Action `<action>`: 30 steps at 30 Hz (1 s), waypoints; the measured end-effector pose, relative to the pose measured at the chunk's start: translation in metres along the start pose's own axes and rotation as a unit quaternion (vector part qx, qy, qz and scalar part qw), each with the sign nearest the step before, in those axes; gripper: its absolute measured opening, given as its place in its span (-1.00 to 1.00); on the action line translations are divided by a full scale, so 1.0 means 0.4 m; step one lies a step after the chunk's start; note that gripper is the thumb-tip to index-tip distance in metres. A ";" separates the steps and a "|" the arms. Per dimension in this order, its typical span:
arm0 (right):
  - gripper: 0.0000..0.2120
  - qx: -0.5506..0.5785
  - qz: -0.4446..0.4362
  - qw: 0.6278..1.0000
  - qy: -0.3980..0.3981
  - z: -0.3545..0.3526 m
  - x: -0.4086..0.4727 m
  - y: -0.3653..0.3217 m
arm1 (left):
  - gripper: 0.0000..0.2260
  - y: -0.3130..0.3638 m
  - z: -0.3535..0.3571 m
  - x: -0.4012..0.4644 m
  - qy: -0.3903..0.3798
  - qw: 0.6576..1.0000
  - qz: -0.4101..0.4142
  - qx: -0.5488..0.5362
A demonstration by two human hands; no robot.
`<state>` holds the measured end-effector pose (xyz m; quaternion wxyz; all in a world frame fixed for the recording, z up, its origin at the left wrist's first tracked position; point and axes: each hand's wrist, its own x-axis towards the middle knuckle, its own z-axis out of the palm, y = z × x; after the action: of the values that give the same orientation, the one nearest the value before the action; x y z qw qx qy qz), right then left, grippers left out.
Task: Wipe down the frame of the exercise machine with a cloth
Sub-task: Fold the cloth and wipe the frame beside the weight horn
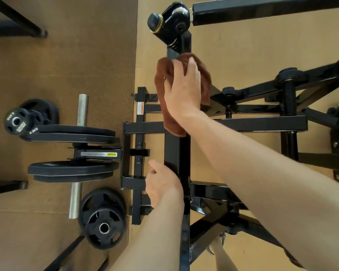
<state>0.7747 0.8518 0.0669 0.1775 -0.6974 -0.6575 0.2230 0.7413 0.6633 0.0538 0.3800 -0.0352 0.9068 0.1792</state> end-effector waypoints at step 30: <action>-0.38 0.272 0.265 0.923 -0.055 0.059 0.132 0.243 | -0.43 0.363 0.149 -0.037 0.034 0.971 0.229 0.054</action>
<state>0.8450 0.8963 -0.0095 0.2584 -0.7578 -0.3710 0.4704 0.7631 0.8188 0.0690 0.2994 0.1880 0.9112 0.2113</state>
